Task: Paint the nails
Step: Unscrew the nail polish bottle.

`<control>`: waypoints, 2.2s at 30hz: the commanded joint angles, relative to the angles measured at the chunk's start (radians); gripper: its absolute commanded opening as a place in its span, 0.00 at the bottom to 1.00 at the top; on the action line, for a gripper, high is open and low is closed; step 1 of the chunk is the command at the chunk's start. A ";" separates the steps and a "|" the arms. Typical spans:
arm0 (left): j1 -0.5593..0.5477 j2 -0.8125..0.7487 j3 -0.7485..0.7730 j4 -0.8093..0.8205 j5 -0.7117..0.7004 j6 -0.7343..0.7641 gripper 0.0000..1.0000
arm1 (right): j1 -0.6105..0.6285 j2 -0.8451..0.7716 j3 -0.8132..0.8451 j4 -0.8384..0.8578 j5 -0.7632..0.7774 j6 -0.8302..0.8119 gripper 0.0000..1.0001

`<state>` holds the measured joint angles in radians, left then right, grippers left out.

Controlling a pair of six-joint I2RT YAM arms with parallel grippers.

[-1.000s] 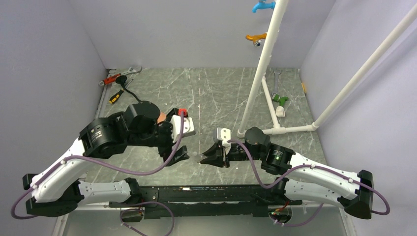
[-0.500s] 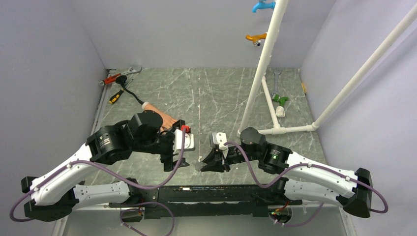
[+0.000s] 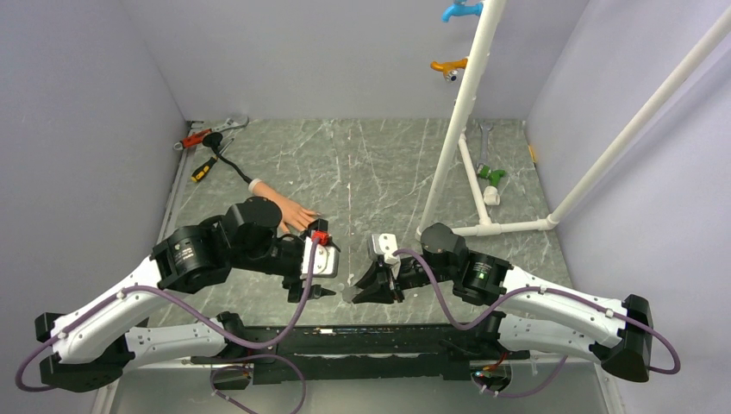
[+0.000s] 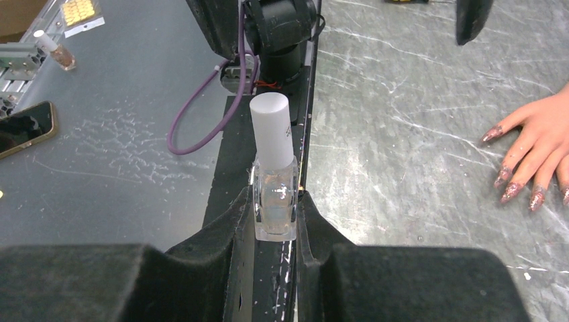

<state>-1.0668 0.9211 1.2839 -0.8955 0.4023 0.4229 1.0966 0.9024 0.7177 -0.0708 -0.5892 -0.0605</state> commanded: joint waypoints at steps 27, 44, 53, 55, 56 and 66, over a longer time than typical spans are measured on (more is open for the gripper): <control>-0.096 0.069 -0.082 0.095 -0.015 -0.025 0.61 | 0.006 -0.038 0.020 0.094 0.025 -0.007 0.00; -0.103 0.046 -0.052 0.060 -0.065 -0.040 0.55 | 0.007 -0.011 0.029 0.078 0.012 -0.006 0.00; -0.122 0.036 -0.027 0.050 -0.080 -0.049 0.53 | 0.007 0.004 0.037 0.081 -0.005 -0.007 0.00; -0.124 0.035 -0.036 0.046 -0.081 -0.052 0.52 | 0.006 0.003 0.038 0.083 -0.008 -0.006 0.00; -0.125 0.033 -0.040 0.046 -0.080 -0.054 0.52 | 0.006 0.003 0.039 0.083 -0.010 -0.004 0.00; -0.133 0.027 -0.094 0.099 -0.091 -0.095 0.21 | 0.007 0.008 0.042 0.096 -0.021 -0.006 0.00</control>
<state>-1.1938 0.9638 1.2072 -0.8467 0.3275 0.3603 1.0969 0.9112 0.7185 -0.0299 -0.5835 -0.0608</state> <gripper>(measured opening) 0.261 0.217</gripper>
